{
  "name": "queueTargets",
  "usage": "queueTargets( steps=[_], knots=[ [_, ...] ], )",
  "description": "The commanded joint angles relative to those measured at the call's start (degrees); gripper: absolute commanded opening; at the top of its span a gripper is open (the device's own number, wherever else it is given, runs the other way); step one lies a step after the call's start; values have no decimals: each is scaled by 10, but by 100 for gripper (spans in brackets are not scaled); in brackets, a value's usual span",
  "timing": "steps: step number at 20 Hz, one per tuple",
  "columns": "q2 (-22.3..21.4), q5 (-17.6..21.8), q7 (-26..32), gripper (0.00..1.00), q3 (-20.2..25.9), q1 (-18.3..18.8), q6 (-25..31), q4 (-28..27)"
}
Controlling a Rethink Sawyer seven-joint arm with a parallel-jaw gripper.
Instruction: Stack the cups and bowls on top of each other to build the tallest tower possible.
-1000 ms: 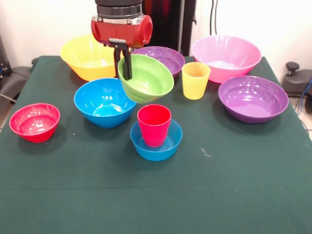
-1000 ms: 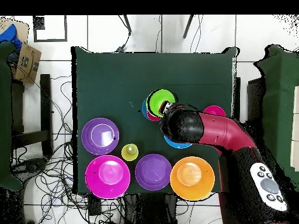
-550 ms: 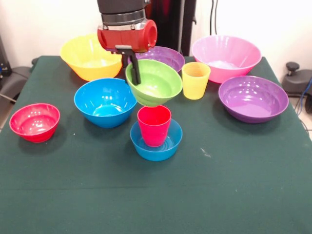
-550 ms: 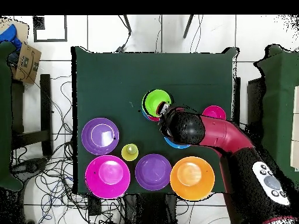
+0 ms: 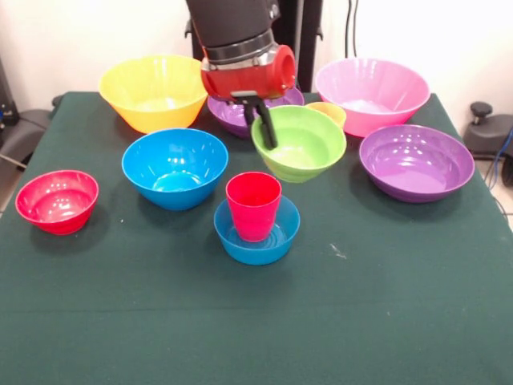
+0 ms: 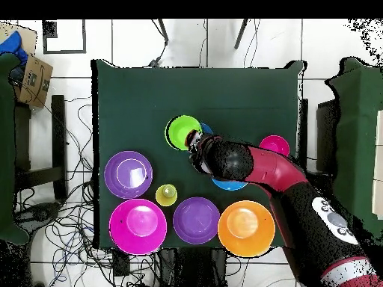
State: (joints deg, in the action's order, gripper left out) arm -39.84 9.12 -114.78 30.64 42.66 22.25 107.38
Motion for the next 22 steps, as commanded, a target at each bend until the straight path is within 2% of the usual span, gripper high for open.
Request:
queueTargets(
  steps=[1, 9, 22],
  knots=[
    [23, -18, -25, 0, 38, -4, 16, 17],
    [9, 14, -19, 0, 9, -15, 0, 12],
    [8, 19, -9, 0, 1, -15, 16, -3]
  ],
)
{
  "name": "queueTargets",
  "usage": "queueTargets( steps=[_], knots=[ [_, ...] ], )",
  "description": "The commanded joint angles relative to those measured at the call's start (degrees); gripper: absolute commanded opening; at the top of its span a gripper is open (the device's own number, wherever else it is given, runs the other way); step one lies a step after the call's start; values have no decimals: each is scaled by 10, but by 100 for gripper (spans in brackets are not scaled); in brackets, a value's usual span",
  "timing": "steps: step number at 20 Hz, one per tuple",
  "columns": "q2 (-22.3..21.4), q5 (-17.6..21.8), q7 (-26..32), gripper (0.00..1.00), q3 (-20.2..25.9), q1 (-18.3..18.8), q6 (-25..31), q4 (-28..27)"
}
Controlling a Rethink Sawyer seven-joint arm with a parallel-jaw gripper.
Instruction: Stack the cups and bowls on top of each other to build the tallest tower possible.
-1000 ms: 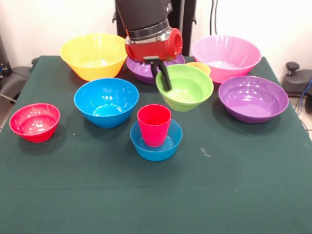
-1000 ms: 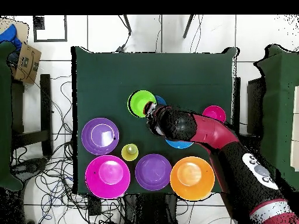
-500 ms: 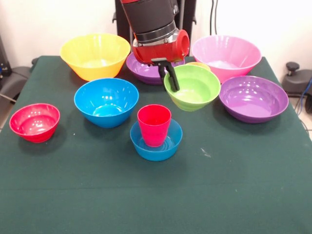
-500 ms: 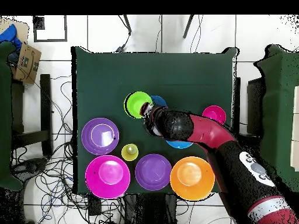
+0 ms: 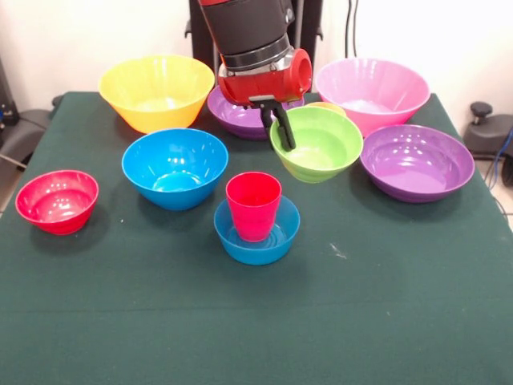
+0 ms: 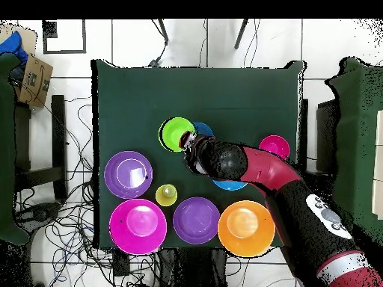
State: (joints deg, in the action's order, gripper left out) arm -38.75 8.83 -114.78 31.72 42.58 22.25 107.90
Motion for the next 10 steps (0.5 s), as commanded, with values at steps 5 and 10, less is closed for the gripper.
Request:
queueTargets(
  steps=[5, 10],
  knots=[
    [-10, 23, -1, 0, -15, -18, 34, -23],
    [-17, 16, 4, 0, -14, -15, 59, -34]
  ],
)
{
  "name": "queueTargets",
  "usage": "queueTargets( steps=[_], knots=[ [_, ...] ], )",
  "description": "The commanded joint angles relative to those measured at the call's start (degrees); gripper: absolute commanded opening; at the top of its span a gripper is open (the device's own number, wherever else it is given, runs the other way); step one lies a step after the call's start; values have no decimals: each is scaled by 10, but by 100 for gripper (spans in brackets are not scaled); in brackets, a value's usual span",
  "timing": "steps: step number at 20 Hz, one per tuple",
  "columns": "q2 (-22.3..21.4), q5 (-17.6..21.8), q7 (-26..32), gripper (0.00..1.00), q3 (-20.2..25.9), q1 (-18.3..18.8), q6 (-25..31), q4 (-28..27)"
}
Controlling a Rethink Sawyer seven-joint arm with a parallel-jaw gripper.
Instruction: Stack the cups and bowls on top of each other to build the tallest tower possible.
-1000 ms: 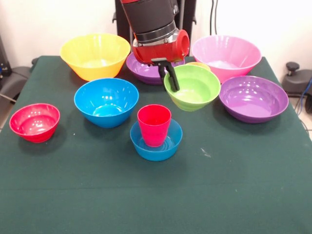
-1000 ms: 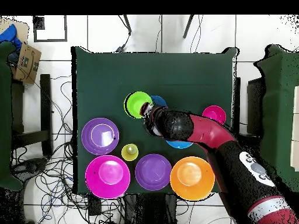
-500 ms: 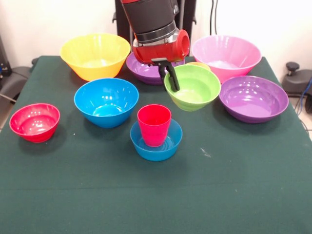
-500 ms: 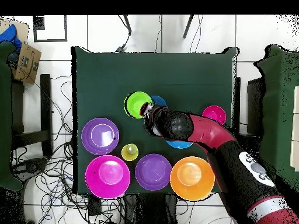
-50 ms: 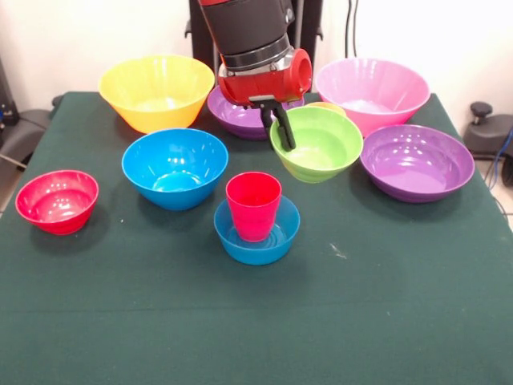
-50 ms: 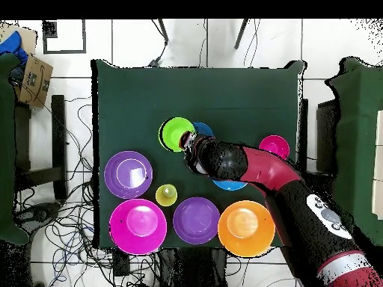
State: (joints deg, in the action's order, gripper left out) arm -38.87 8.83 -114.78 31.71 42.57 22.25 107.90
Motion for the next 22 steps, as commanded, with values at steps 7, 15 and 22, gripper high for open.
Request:
queueTargets(
  steps=[7, 15, 22],
  knots=[
    [-12, 15, 10, 0, -15, -11, 71, -46],
    [-8, 19, 27, 0, -19, -8, 116, -82],
    [-3, 38, 49, 0, -9, 13, 106, -85]
  ],
)
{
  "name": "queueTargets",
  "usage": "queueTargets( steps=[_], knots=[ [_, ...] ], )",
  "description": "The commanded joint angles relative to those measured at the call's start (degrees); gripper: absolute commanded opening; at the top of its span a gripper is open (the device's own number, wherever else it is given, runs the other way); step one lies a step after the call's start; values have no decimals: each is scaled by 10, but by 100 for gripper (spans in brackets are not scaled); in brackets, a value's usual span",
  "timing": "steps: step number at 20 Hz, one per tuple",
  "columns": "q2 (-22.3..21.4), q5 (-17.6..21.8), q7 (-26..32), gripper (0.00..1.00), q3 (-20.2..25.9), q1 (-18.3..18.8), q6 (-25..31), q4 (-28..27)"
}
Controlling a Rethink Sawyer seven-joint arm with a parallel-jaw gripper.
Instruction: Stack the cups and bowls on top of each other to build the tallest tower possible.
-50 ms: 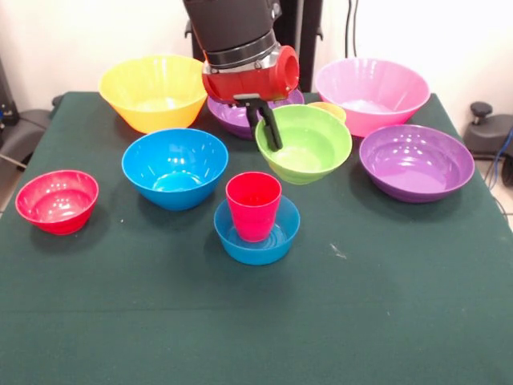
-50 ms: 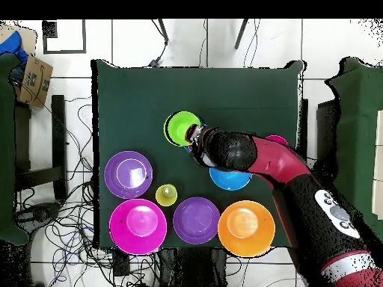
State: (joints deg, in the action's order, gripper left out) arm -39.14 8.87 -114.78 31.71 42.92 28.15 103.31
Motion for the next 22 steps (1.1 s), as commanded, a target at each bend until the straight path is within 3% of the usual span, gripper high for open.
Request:
queueTargets(
  steps=[1, 9, 22],
  knots=[
    [1, 39, 51, 0, -8, 11, 47, -40],
    [10, 69, 75, 0, -14, 23, 43, -57],
    [19, 101, 62, 0, 13, 52, 9, -15]
  ],
)
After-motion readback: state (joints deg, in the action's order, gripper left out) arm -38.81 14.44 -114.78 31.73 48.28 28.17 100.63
